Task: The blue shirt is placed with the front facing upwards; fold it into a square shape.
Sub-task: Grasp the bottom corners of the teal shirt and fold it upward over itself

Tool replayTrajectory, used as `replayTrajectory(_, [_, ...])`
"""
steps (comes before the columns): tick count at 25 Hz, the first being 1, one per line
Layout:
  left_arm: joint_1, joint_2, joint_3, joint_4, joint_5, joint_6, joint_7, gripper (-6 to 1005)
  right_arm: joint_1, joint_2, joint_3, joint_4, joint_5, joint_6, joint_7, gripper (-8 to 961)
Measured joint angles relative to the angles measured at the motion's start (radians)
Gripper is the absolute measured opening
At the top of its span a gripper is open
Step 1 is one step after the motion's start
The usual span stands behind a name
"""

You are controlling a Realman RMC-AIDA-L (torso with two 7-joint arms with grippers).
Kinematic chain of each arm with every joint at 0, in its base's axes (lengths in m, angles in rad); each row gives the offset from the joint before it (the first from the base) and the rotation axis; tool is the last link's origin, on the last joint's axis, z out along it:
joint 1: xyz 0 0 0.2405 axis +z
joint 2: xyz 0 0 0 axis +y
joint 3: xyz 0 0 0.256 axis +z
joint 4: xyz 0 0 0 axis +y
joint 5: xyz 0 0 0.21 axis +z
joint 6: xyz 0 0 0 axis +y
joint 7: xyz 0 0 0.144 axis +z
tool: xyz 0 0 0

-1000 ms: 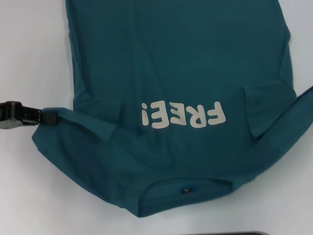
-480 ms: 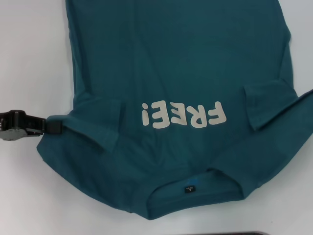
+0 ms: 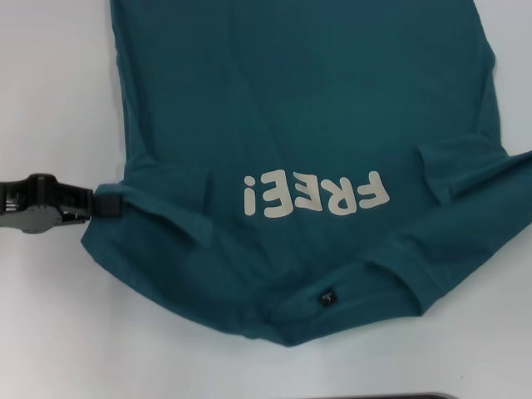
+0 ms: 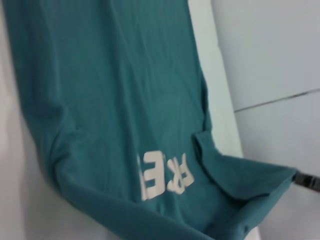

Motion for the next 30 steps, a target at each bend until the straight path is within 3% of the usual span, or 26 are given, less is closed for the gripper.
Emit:
replayTrajectory(11, [-0.033, 0.007, -0.072, 0.009, -0.019, -0.008, -0.067, 28, 0.016, 0.001, 0.047, 0.001, 0.004, 0.008, 0.008, 5])
replayTrajectory(18, [-0.058, 0.013, -0.175, 0.057, -0.044, -0.049, -0.079, 28, 0.049, 0.01, 0.057, 0.006, 0.017, 0.03, 0.042, 5])
replayTrajectory(30, [-0.081, 0.006, -0.175, 0.072, -0.148, -0.141, -0.042, 29, 0.081, 0.019, 0.059, 0.016, 0.055, 0.119, 0.08, 5])
